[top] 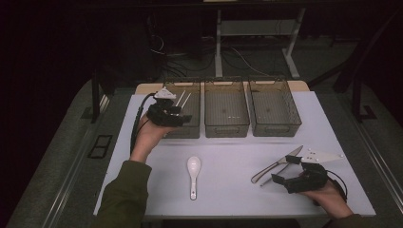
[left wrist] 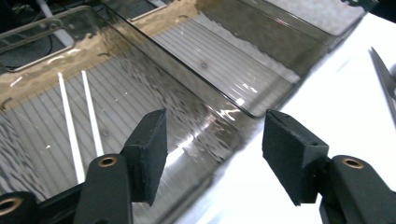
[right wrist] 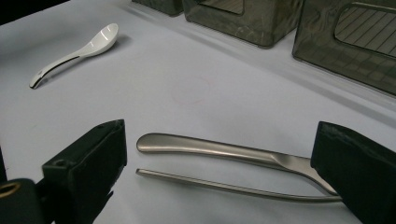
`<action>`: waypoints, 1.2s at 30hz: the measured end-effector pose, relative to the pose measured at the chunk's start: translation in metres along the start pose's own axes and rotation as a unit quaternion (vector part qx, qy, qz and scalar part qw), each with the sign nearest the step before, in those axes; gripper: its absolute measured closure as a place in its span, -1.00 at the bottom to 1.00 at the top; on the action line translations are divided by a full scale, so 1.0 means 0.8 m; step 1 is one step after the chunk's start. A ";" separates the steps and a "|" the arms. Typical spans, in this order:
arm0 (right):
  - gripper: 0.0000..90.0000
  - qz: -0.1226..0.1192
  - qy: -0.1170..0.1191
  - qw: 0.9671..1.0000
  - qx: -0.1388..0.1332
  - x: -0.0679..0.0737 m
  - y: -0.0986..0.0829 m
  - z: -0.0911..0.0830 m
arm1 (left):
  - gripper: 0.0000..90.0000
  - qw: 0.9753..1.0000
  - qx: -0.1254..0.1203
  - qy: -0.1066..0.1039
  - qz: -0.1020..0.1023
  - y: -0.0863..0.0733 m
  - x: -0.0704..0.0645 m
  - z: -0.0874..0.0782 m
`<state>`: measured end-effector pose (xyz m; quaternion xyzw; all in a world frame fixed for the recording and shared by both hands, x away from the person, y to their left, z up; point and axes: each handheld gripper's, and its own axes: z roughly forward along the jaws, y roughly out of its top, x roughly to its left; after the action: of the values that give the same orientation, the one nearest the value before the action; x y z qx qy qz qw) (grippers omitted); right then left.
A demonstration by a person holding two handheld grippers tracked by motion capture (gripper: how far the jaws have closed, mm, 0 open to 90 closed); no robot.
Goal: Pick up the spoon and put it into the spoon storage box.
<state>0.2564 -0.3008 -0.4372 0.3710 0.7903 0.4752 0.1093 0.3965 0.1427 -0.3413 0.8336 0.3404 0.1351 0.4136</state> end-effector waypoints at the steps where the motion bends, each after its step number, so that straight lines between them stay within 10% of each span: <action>1: -0.92 -0.001 0.000 1.000 0.000 0.000 0.000 0.000 | -0.16 1.000 -0.004 -0.003 0.000 -0.002 -0.004 -0.001; 17: -0.92 0.004 0.002 1.000 0.001 -0.001 0.000 0.000 | -0.34 0.998 -0.038 -0.047 0.012 -0.054 -0.062 -0.009; 36: -0.92 0.002 -0.001 1.000 -0.001 -0.001 -0.001 -0.003 | -0.26 0.997 -0.014 -0.067 0.030 -0.119 -0.099 -0.005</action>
<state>0.2552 -0.3028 -0.4368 0.3728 0.7890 0.4760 0.1096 0.2928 0.1320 -0.4089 0.8446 0.2853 0.0961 0.4428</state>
